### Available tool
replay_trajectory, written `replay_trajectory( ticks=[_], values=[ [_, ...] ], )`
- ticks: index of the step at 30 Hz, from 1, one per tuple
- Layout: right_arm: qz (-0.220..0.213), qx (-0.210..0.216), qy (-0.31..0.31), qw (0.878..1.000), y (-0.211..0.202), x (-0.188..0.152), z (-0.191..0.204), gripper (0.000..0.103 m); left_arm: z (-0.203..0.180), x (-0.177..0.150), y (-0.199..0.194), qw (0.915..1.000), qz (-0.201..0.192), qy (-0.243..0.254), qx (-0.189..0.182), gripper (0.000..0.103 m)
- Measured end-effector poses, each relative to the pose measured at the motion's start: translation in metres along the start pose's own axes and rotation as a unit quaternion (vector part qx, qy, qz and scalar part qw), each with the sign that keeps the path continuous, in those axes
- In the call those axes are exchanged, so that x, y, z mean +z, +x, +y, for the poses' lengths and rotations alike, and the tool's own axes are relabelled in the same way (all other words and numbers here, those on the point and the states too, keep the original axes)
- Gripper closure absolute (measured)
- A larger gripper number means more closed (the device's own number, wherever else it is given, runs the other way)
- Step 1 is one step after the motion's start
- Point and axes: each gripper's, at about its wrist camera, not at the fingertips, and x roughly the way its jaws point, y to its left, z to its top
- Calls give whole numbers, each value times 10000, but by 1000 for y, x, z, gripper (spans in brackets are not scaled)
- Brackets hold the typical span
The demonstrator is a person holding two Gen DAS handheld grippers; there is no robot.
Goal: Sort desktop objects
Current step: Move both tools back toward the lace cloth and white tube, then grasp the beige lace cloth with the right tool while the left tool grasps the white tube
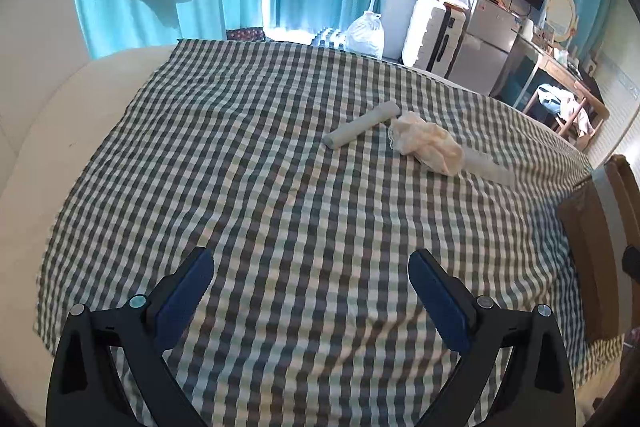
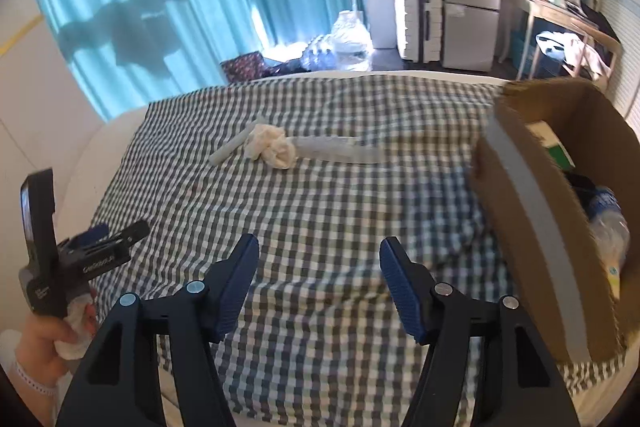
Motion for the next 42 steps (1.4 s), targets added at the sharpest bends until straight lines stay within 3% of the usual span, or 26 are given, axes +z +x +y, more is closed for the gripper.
replay_trajectory(
  ticks=[7,11,15,18,20,22,27,30,32,33,34,38,42],
  values=[
    [186,402,-16,9990,83,44,27,43,-25,37,56,9985,-178,524,-38,3],
    [392,432,-29,9983,144,68,43,43,-38,60,93,9948,-250,978,161,3],
    [510,441,2,9977,196,89,55,43,-45,76,122,9919,-277,1230,134,3],
    [715,488,117,9962,227,97,59,49,-53,84,135,9887,-396,1433,194,3],
    [905,243,29,9956,247,97,62,72,-56,89,143,9871,-453,1531,146,3],
    [1058,131,-109,9942,255,93,61,97,-59,94,153,9873,-402,1533,98,3],
    [590,296,25,9978,220,80,48,98,-70,108,175,9868,-465,1546,-109,3],
    [539,357,300,9975,194,73,30,98,-84,115,201,9856,-103,1685,-20,3],
    [592,282,396,9971,180,67,19,98,-86,114,208,9862,-37,1623,-323,26],
    [613,242,456,9968,173,64,12,98,-87,113,206,9847,-99,1696,-377,68],
    [638,237,539,9962,165,58,6,98,-91,111,205,9820,-77,1882,-167,80],
    [584,288,833,9944,134,36,-7,98,-99,104,189,9756,-126,2190,-82,85],
    [526,263,884,9943,113,17,-4,98,-84,100,163,9850,-75,1712,-201,87]
  ],
)
